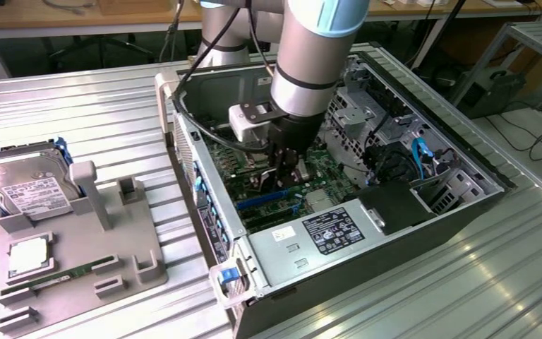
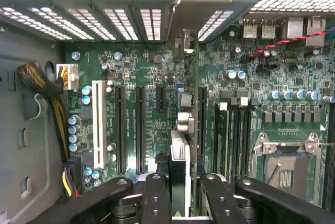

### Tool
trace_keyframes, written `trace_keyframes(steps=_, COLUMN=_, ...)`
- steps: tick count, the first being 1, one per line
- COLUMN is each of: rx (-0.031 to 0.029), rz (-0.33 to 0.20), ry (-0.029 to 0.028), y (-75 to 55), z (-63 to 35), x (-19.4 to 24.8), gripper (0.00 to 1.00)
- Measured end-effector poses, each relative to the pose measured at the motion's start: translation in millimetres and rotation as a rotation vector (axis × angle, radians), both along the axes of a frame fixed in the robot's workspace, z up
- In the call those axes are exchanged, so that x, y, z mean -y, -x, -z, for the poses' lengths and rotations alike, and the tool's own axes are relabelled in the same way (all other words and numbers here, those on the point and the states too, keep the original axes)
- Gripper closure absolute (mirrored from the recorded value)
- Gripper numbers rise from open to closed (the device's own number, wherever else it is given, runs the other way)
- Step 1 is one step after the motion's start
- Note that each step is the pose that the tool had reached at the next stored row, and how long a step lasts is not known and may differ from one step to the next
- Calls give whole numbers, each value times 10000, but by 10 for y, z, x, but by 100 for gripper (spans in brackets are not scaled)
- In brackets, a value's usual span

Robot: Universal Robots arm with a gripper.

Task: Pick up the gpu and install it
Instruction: 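Insert the gpu into the slot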

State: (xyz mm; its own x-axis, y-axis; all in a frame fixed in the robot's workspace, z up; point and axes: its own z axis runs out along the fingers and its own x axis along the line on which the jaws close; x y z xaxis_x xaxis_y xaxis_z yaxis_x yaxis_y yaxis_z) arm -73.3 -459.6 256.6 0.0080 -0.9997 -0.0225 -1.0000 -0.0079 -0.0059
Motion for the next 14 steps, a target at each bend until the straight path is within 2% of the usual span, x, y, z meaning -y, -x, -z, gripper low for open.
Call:
trace_keyframes(steps=5, rx=-1, rz=0, ry=1, y=63, z=17, x=0, gripper=73)
trace_keyframes(steps=14, rx=0, rz=0, ry=-1, y=77, z=100, x=0, gripper=73)
